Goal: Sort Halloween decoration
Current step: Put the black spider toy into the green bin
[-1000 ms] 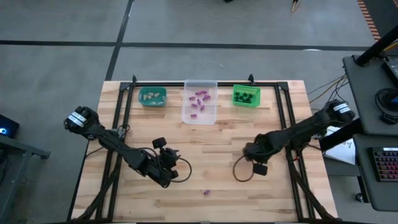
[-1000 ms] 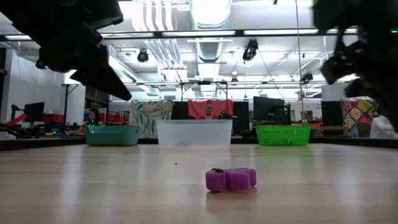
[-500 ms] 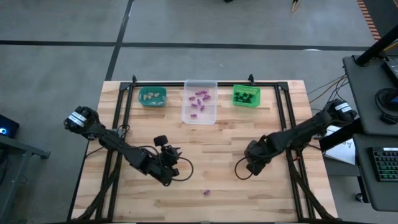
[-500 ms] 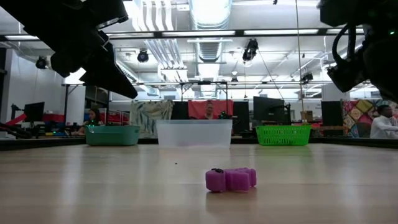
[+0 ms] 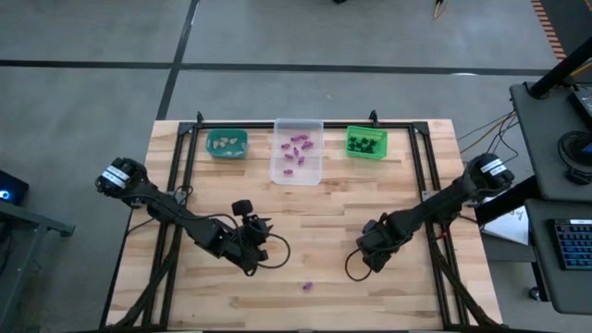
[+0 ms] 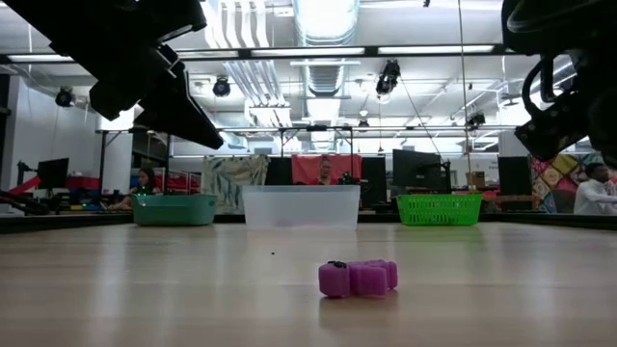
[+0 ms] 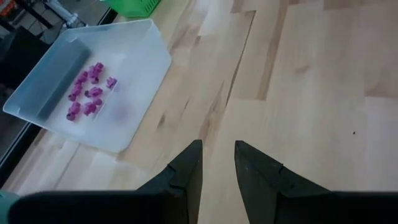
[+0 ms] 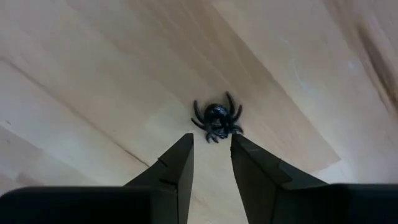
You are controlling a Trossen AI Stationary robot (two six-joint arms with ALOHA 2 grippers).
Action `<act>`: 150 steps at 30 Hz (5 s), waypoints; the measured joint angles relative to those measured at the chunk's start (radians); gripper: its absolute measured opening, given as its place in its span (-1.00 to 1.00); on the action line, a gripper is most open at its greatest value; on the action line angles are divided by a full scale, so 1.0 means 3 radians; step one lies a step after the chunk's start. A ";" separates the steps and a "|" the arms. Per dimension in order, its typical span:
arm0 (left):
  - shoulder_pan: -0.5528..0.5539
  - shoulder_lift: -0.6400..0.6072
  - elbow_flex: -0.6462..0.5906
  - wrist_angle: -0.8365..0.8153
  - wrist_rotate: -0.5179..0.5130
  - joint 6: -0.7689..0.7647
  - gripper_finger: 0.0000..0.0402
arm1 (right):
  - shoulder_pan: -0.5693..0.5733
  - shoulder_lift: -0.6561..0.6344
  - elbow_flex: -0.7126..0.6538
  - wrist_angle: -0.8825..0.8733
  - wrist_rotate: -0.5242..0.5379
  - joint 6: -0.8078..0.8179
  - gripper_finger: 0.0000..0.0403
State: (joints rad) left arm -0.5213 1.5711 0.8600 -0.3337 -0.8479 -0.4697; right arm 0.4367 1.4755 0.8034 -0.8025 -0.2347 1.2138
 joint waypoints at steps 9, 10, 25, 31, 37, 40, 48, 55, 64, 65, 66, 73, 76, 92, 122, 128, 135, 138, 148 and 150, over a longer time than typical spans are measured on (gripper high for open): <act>0.0053 0.0000 0.0000 0.0197 0.0061 0.0057 -0.62 | 0.0021 0.0106 0.0041 -0.0089 0.0033 -0.0110 -0.50; 0.0052 0.0000 0.0000 0.0234 0.0104 0.0057 -0.62 | 0.0021 0.0106 0.0040 -0.0114 0.0046 -0.0124 -0.50; 0.0073 0.0000 -0.0001 0.0326 0.0150 0.0066 -0.62 | 0.0012 0.0106 0.0032 -0.0516 0.0199 -0.0461 -0.67; 0.0112 0.0001 -0.0001 0.0379 0.0145 0.0081 -0.62 | 0.0012 0.0106 0.0032 -0.0498 0.0084 -0.0092 -0.48; 0.0114 0.0046 -0.0001 0.0433 0.0144 0.0147 -0.62 | 0.0012 0.0106 0.0032 -0.0482 0.0266 -0.0093 -0.13; 0.0114 0.0121 -0.0001 0.0509 0.0147 0.0168 -0.62 | 0.0012 0.0106 0.0030 -0.0450 0.0280 -0.0182 -0.03; 0.0114 0.0196 -0.0003 0.0675 0.0149 0.0287 -0.62 | 0.0015 0.0096 -0.0079 -0.0339 0.0342 -0.0371 -0.06; 0.0114 0.0194 -0.0003 0.0676 0.0147 0.0317 -0.62 | -0.0040 0.0096 -0.0095 0.0084 0.0524 -0.0679 -0.30; 0.0125 0.0192 -0.0003 0.0698 0.0144 0.0335 -0.62 | -0.0138 0.0095 0.0191 0.0549 0.1662 -0.0880 -0.50; 0.0125 0.0191 -0.0003 0.0701 0.0144 0.0335 -0.62 | -0.0159 0.0089 0.0265 0.0513 0.1641 -0.0904 -0.51; 0.0125 0.0191 -0.0003 0.0702 0.0144 0.0335 -0.62 | -0.0180 0.0077 0.0350 0.0414 0.1581 -0.0909 -0.53; 0.0125 0.0191 -0.0003 0.0738 0.0144 0.0334 -0.62 | -0.0185 0.0057 0.0708 -0.0818 0.0889 -0.0464 -0.81; 0.0126 0.0202 -0.0003 0.0762 0.0144 0.0328 -0.62 | -0.0106 0.0057 0.0572 -0.0950 0.0567 -0.0281 -0.93; 0.0130 0.0211 -0.0011 0.0769 0.0145 0.0316 -0.62 | 0.0133 0.0062 -0.0040 0.0214 0.0625 0.0152 -0.96; 0.0129 -0.0487 -0.0189 -0.0510 0.1000 0.0364 -0.62 | -0.0437 0.0309 -0.0007 0.4312 0.1916 -0.3845 -0.96; 0.0165 -0.0777 -0.0859 0.0223 0.1121 0.0234 -0.62 | -0.0777 0.0860 0.0124 0.4890 0.1918 -0.4035 -0.96; 0.0284 -0.0714 -0.1413 0.1179 0.1021 0.0209 -0.62 | -0.0976 0.1406 0.0568 0.4854 0.1918 -0.3809 -0.96; 0.0336 -0.0640 -0.1511 0.1397 0.0881 0.0203 -0.62 | -0.0978 0.1558 0.0777 0.4701 0.1905 -0.3586 -0.95; 0.0501 -0.0209 -0.1595 0.1868 0.0879 0.0225 -0.62 | -0.1016 0.1886 0.1475 0.3708 0.1899 -0.3592 -0.95; 0.0501 -0.0092 -0.1569 0.1940 0.0938 0.0216 -0.62 | -0.1019 0.1931 0.1521 0.3603 0.1893 -0.3603 -0.95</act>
State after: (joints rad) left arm -0.3710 1.5436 0.3892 0.2481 -0.5665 -0.4049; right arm 0.1310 2.0548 1.2596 0.2784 0.3332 0.1330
